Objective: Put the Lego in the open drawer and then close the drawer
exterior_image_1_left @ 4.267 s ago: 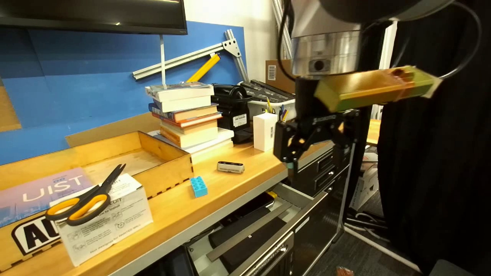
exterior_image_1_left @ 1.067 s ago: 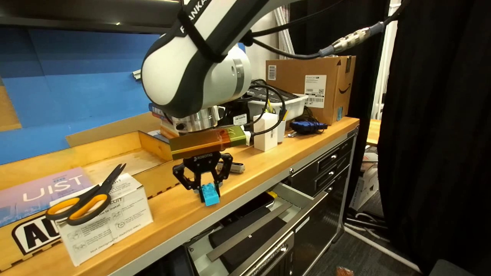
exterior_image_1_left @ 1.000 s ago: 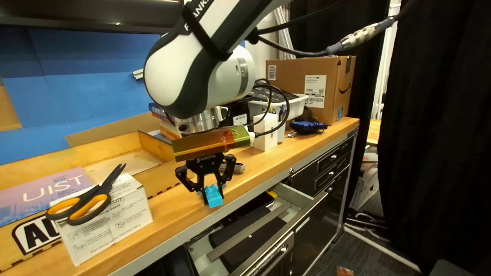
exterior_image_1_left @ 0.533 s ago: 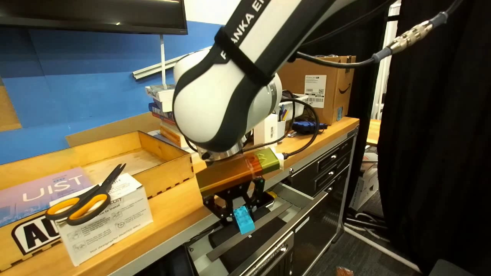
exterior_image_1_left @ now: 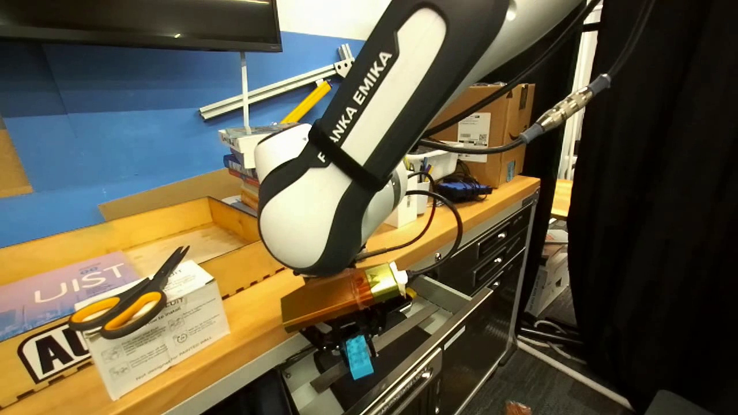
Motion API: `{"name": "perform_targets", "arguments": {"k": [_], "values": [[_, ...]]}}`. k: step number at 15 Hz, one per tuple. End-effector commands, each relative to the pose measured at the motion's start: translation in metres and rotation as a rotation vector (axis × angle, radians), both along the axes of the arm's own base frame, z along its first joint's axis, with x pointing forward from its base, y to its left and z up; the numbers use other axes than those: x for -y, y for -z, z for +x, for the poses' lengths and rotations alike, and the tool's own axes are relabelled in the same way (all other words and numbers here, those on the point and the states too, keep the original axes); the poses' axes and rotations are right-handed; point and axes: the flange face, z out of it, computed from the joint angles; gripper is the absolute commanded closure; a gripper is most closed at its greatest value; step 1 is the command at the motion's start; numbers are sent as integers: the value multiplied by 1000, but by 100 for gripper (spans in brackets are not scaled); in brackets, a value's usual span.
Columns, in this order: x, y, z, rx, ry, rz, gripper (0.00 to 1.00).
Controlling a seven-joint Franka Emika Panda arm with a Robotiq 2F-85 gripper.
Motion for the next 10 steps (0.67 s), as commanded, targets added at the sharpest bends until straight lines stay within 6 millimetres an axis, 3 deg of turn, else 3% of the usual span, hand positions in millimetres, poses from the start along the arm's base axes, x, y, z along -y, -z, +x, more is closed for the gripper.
{"name": "perform_targets", "arguments": {"k": [1,4,8,10], "values": [[-5,-4,4,-6,9,-13,25],[8,-17,-14,-61,-15,-17,1],[29,-29,-37,-146,-84,28,0],[38,-23,-45,-228,-125,42,0]]}}
